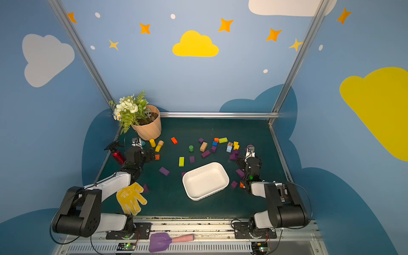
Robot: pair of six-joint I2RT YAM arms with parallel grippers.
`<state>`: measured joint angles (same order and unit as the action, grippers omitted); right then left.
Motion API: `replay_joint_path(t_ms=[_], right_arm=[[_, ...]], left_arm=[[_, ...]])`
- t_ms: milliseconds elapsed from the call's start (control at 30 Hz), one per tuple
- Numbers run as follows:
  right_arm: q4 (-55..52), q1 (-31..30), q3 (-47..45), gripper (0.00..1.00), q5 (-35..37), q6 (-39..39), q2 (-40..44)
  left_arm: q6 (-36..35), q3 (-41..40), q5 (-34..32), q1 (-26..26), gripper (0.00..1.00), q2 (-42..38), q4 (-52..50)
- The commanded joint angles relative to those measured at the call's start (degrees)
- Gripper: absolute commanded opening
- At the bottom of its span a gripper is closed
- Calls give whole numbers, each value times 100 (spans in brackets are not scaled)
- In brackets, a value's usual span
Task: Pick purple bricks into the storage bin
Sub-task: Pick up the building block from the center of the board.
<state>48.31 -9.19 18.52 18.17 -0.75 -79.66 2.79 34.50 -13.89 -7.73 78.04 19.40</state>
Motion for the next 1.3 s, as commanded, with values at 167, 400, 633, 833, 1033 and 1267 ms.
replay_joint_path(t_ms=[167, 400, 633, 833, 1033, 1267], right_arm=[[-1407, -162, 356, 93, 704, 180, 914], [-3301, -223, 1186, 93, 818, 798, 1377], [-5401, -267, 2227, 93, 785, 1668, 1392], [-6493, -267, 2754, 93, 717, 2333, 1294], [-7435, -267, 3352, 92, 787, 2968, 906], [-8222, -250, 4015, 91, 923, 3622, 269]], left_arm=[[358, 1426, -33, -159, 100, -339, -2814], [727, 1815, 1043, -222, 100, -818, -3907], [678, 2082, 1286, -742, 100, -848, -4556], [374, 2157, 1253, -1289, 100, -828, -4760], [191, 1989, 1315, -1851, 100, -1155, -4699], [-115, 1780, 1471, -2547, 100, -1624, -4559]])
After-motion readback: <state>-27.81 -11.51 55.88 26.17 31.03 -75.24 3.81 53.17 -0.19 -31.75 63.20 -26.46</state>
